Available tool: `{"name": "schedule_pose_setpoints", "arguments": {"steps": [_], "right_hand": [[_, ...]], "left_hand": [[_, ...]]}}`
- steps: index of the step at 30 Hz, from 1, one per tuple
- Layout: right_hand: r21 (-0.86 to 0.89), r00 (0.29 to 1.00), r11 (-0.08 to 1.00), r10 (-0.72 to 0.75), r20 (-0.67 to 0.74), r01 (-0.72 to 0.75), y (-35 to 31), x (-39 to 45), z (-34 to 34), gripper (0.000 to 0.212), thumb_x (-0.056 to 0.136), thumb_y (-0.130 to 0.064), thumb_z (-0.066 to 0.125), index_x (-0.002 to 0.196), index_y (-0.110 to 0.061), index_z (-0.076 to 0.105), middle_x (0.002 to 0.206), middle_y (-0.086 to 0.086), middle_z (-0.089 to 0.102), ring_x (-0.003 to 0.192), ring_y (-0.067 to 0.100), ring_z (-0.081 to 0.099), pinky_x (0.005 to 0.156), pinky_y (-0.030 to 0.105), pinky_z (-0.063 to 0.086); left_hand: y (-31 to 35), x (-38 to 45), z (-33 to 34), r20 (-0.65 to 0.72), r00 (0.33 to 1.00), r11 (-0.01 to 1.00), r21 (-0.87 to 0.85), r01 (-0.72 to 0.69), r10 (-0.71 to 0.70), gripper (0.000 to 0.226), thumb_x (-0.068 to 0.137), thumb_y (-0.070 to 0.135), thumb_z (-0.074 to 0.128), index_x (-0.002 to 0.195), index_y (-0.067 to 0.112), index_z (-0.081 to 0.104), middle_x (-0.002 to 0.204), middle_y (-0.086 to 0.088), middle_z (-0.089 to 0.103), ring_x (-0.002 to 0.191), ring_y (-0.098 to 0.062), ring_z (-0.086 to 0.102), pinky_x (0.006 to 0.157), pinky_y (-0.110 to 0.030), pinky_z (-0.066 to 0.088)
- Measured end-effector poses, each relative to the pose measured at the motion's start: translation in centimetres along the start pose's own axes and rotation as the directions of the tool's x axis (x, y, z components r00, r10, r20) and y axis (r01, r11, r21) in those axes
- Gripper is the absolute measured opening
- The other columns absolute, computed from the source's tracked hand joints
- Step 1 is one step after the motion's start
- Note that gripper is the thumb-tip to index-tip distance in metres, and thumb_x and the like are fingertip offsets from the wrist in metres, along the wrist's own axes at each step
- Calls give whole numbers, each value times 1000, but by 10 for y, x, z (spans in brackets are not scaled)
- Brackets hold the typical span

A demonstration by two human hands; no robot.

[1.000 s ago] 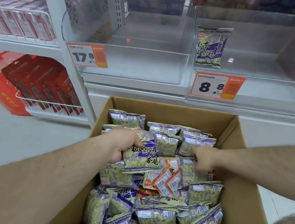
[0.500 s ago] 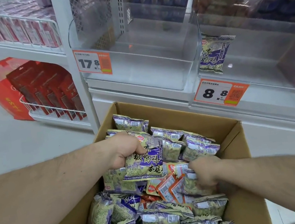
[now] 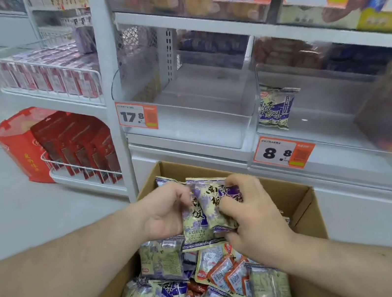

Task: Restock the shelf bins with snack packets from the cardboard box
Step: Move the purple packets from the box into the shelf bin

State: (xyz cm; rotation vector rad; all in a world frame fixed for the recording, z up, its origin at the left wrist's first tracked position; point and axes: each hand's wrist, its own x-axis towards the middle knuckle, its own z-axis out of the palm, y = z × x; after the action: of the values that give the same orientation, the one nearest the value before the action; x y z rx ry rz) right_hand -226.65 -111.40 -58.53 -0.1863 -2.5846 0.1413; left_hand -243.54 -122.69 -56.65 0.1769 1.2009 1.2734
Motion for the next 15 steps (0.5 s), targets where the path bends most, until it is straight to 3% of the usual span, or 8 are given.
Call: {"name": "schedule_pose_setpoints", "arguments": {"steps": [2, 5, 7, 9, 11, 13, 15], "right_hand": [[49, 997, 998, -53, 63, 50, -4, 2, -3, 43, 53, -17, 71, 87, -17, 46, 131, 14, 45, 118, 34, 43, 77, 47, 54], [128, 989, 988, -98, 112, 84, -10, 9, -14, 32, 57, -27, 63, 82, -13, 47, 132, 15, 47, 121, 35, 44, 86, 46, 48], [239, 989, 968, -107, 104, 80, -17, 10, -23, 31, 59, -32, 62, 79, -13, 48, 131, 12, 48, 122, 29, 42, 94, 39, 41], [356, 998, 934, 10, 59, -30, -19, 12, -35, 28, 65, -35, 63, 80, -16, 50, 130, 2, 49, 125, 18, 41, 101, 26, 33], [436, 968, 871, 249, 9, -228, -11, 20, -47, 31, 70, -40, 68, 87, -24, 47, 127, -12, 47, 125, 6, 39, 101, 14, 28], [519, 867, 713, 484, 123, -471, 0, 31, -63, 56, 69, -49, 80, 109, -30, 46, 129, -15, 45, 125, 5, 41, 102, 18, 33], [606, 731, 432, 530, 429, -668, 10, 40, -75, 107, 56, -56, 89, 142, -23, 33, 139, -8, 46, 125, 12, 48, 96, 26, 45]], "left_hand": [[-1, -3, 5, 91, 994, 996, -71, -49, 55, 46, 47, 7, 60, 91, 12, 48, 86, -14, 56, 79, -29, 55, 83, -42, 53], [-1, -11, 18, 127, 980, 988, -47, -145, 150, 33, 78, 15, 68, 109, 5, 68, 100, -18, 70, 86, -30, 67, 80, -43, 58], [1, -15, 26, 80, 974, 976, 23, -215, 213, 36, 77, 12, 70, 111, 1, 70, 99, -20, 72, 84, -29, 71, 78, -42, 59], [5, -15, 27, 17, 956, 950, 113, -291, 291, 36, 72, 1, 71, 108, 0, 68, 91, -20, 73, 77, -29, 71, 72, -41, 60], [13, -16, 26, -25, 933, 914, 209, -347, 359, 35, 76, -11, 68, 109, -2, 65, 87, -19, 74, 73, -28, 72, 67, -39, 61], [19, -20, 30, -18, 917, 882, 282, -377, 398, 34, 79, -14, 66, 112, -7, 62, 83, -17, 74, 70, -26, 72, 62, -34, 60], [24, -26, 40, 30, 906, 862, 297, -412, 423, 33, 78, -15, 68, 109, -5, 64, 84, -18, 75, 71, -26, 72, 63, -34, 60]]}}
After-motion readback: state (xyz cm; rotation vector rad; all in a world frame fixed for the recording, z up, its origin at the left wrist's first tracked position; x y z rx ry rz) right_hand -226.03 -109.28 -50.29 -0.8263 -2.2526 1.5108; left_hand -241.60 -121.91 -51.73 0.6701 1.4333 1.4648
